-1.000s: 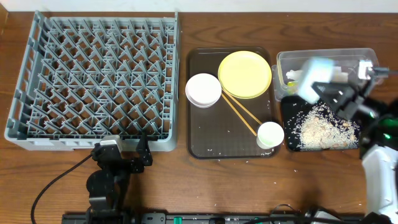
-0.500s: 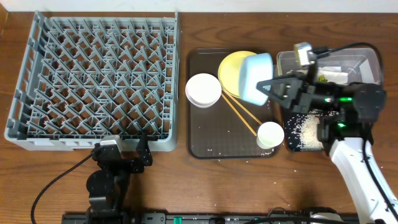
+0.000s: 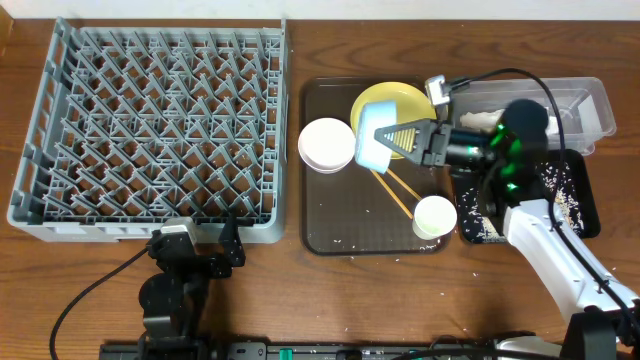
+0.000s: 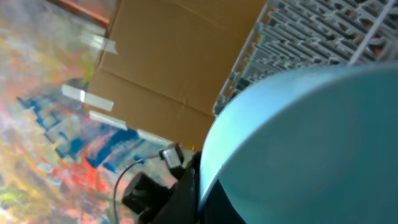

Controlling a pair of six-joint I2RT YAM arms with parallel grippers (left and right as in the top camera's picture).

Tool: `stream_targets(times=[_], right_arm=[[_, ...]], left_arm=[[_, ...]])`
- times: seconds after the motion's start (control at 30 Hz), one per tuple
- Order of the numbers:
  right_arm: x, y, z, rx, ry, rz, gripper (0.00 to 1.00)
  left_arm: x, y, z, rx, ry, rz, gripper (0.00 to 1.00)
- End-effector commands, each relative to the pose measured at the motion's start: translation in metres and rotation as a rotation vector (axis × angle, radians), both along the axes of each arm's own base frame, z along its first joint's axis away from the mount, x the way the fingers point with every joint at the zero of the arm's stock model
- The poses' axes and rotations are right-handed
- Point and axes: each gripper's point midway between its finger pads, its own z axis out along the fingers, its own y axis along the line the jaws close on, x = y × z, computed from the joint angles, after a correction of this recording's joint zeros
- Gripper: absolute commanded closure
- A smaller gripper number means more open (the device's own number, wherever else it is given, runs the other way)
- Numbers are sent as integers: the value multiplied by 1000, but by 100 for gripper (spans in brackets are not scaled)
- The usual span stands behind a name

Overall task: Sort waste into correct bins and load items into the dishwasher
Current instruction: 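Carry the blue bowl back and set it down on the dark tray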

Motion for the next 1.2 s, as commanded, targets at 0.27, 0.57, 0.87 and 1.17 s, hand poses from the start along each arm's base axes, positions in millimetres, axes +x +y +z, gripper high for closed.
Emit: stream_targets(times=[0.27,0.57,0.87,1.17], right_arm=[[17,25,8,-224,-217,-53,98],[18,36,-25,-563,-242,-141,98],[2,35,-64,-914,-292,-181,99],[-22,53,-115,-1123,-303,-81,99]], left_arm=[[-2,-1,-11,-11,34,-5,2],[-2,-1,-11,-11,34,-6,2],[-2,-1,-11,-11,34,-5,2],[-2,-1,-11,-11,34,-5,2]])
